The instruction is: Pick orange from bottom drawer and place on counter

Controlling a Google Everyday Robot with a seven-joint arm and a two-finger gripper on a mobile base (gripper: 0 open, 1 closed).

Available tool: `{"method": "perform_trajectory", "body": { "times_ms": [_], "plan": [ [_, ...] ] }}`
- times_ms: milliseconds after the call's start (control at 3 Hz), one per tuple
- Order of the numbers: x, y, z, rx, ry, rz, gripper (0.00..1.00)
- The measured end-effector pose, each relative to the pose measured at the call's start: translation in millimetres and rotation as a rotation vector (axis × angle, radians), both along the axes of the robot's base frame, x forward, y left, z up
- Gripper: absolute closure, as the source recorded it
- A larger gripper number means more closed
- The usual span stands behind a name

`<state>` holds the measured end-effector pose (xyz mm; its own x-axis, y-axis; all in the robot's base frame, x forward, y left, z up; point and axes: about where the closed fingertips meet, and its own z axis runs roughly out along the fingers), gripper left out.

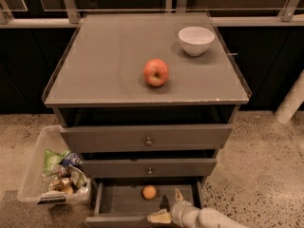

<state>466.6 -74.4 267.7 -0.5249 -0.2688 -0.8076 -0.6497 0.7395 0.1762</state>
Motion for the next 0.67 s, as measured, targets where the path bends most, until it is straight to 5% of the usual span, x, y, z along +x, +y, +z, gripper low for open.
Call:
{"method": "perform_trajectory", "body": {
  "times_ms": [667],
  "plan": [
    [17.2, 17.7, -24.9, -0.061, -0.028, 0.043, 0.00]
  ]
}}
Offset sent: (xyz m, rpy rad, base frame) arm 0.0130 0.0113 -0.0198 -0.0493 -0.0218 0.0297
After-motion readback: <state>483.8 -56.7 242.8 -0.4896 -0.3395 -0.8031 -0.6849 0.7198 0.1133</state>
